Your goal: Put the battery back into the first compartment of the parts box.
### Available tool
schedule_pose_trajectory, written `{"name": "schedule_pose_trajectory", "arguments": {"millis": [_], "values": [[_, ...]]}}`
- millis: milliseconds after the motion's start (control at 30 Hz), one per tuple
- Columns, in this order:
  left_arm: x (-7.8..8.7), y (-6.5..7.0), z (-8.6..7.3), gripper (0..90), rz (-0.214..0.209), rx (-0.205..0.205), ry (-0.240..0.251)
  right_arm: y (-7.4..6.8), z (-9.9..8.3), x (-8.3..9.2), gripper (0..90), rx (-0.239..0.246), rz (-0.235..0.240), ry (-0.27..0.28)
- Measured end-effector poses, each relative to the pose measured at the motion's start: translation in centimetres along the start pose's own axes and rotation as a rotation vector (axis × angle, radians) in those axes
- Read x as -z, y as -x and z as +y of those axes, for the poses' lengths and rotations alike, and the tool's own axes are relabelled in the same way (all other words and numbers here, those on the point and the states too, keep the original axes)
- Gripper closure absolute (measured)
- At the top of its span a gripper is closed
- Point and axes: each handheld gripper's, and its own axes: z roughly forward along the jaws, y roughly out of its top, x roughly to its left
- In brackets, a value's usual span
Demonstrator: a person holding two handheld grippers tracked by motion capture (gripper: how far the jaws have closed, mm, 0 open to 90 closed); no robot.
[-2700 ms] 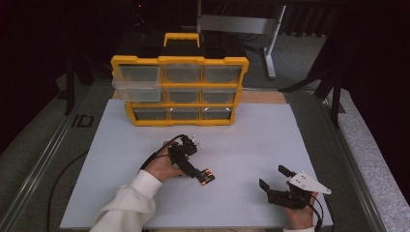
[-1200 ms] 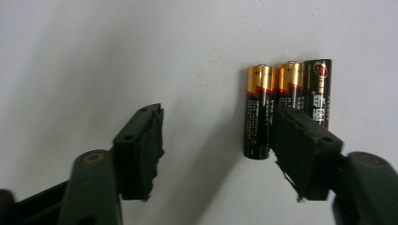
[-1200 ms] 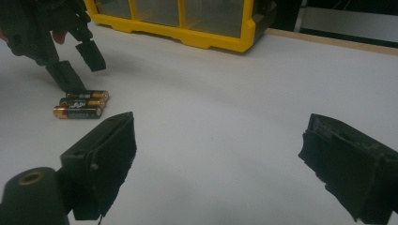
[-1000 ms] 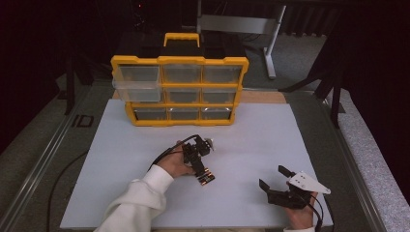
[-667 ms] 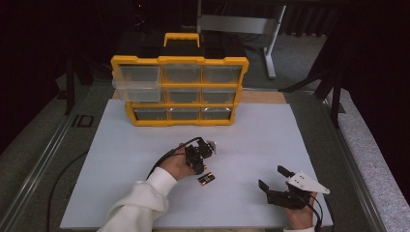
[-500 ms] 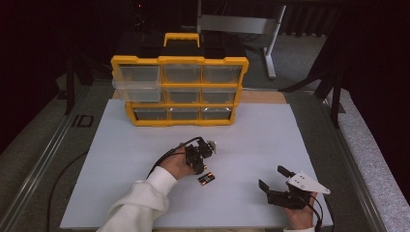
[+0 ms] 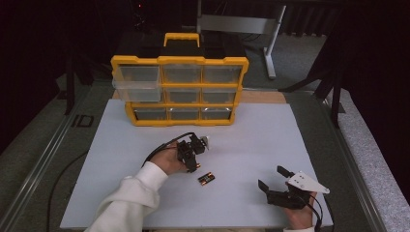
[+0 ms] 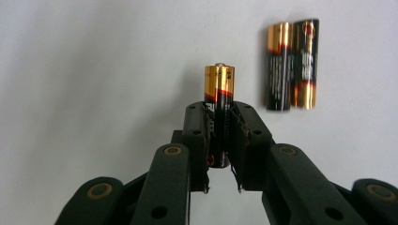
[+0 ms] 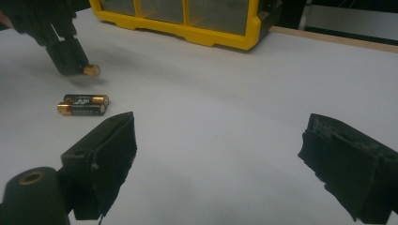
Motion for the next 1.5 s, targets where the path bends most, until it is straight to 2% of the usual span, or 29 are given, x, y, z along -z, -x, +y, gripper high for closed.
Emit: {"name": "schedule_pose_trajectory", "arguments": {"millis": [133, 167, 333, 367, 400, 467, 533, 600, 633, 833, 933, 1000, 1033, 1067, 1100, 1133, 1167, 1267, 1333, 1467, 1500], "values": [[2.0, -0.7, -1.0, 77.2, 0.001, 0.012, -0.002, 0.0, 0.0, -0.1, 10.1, 0.001, 0.002, -0.002], [2.0, -0.7, -1.0, 77.2, 0.001, 0.012, -0.002, 0.0, 0.0, -0.1, 10.1, 0.001, 0.002, -0.002], [5.3, -1.4, -1.9, 77.1, 0.001, 0.007, -0.010, 0.0, 0.0, -0.1, 10.1, -0.003, 0.003, -0.003], [5.3, -1.4, -1.9, 77.1, 0.001, 0.007, -0.010, 0.0, 0.0, -0.1, 10.1, -0.003, 0.003, -0.004], [6.6, -1.5, -2.2, 77.1, -0.008, 0.000, -0.014, 0.0, 0.0, -0.1, 10.1, -0.003, 0.003, -0.004], [8.0, -1.6, -2.6, 77.1, -0.016, -0.009, -0.021, 0.0, 0.0, -0.1, 10.1, -0.004, 0.003, -0.003], [9.6, -1.8, -3.1, 77.1, -0.002, -0.011, -0.024, 0.0, -0.1, -0.1, 10.1, -0.004, 0.003, -0.004], [9.6, -1.8, -3.1, 77.1, -0.002, -0.011, -0.024, 0.0, -0.1, -0.1, 10.1, -0.005, 0.004, -0.004], [11.9, -1.9, -3.9, 77.1, 0.010, -0.010, -0.012, 0.0, -0.1, -0.1, 10.1, -0.005, 0.004, -0.004], [16.7, -2.4, -6.0, 77.0, 0.061, -0.008, -0.007, 0.0, 0.0, -0.1, 10.1, -0.010, 0.003, -0.002], [18.9, -2.8, -6.9, 77.0, 0.084, 0.015, 0.006, 0.0, 0.0, -0.2, 10.1, -0.009, 0.003, -0.002], [18.9, -2.8, -6.9, 77.0, 0.084, 0.015, 0.006, 0.0, 0.0, -0.2, 10.1, -0.009, 0.003, -0.002], [20.8, -3.3, -7.7, 77.0, 0.091, 0.028, 0.010, 0.0, -0.1, -0.2, 10.1, -0.010, 0.003, -0.001], [20.8, -3.3, -7.7, 77.0, 0.091, 0.028, 0.010, 0.0, -0.1, -0.2, 10.1, -0.010, 0.001, -0.001], [22.0, -3.6, -8.0, 77.0, 0.094, 0.032, 0.014, 0.0, -0.1, -0.2, 10.1, -0.010, 0.001, -0.002], [22.0, -3.6, -8.0, 76.9, 0.094, 0.032, 0.014, 0.0, -0.1, -0.2, 10.1, -0.010, 0.001, -0.002], [23.2, -4.0, -8.2, 76.9, 0.100, 0.054, 0.030, 0.0, -0.1, -0.2, 10.1, -0.012, 0.001, -0.002], [24.6, -4.8, -8.2, 76.9, 0.112, 0.083, 0.024, 0.0, -0.1, -0.2, 10.1, -0.010, 0.003, -0.006], [25.4, -5.4, -8.2, 76.9, 0.104, 0.097, 0.032, 0.0, -0.1, -0.2, 10.1, -0.012, 0.004, -0.005], [26.5, -7.0, -8.1, 76.9, 0.069, 0.168, 0.031, 0.1, -0.1, -0.2, 10.1, -0.016, 0.005, -0.005], [26.5, -7.0, -8.1, 76.9, 0.069, 0.168, 0.031, 0.1, -0.1, -0.2, 10.1, -0.016, 0.005, -0.005]]}}
